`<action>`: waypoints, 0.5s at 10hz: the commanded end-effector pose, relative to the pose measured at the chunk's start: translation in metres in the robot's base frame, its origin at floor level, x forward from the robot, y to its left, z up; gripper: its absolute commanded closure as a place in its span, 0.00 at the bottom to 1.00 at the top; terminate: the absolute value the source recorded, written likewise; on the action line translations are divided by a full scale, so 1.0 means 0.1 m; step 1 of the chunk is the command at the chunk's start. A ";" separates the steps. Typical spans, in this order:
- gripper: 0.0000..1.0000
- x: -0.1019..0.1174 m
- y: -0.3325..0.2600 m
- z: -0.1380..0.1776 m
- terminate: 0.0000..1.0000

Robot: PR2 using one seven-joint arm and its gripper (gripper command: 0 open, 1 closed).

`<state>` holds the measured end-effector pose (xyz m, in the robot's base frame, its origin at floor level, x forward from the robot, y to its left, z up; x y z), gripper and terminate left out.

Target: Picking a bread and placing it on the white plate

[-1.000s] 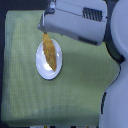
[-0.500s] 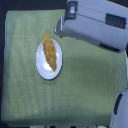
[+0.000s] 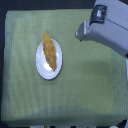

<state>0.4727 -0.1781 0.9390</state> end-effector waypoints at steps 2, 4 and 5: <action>0.00 -0.11 -0.93 0.06 0.00; 0.00 -0.16 -0.96 0.03 0.00; 0.00 -0.18 -0.98 0.03 0.00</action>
<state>0.4569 -0.2585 0.9443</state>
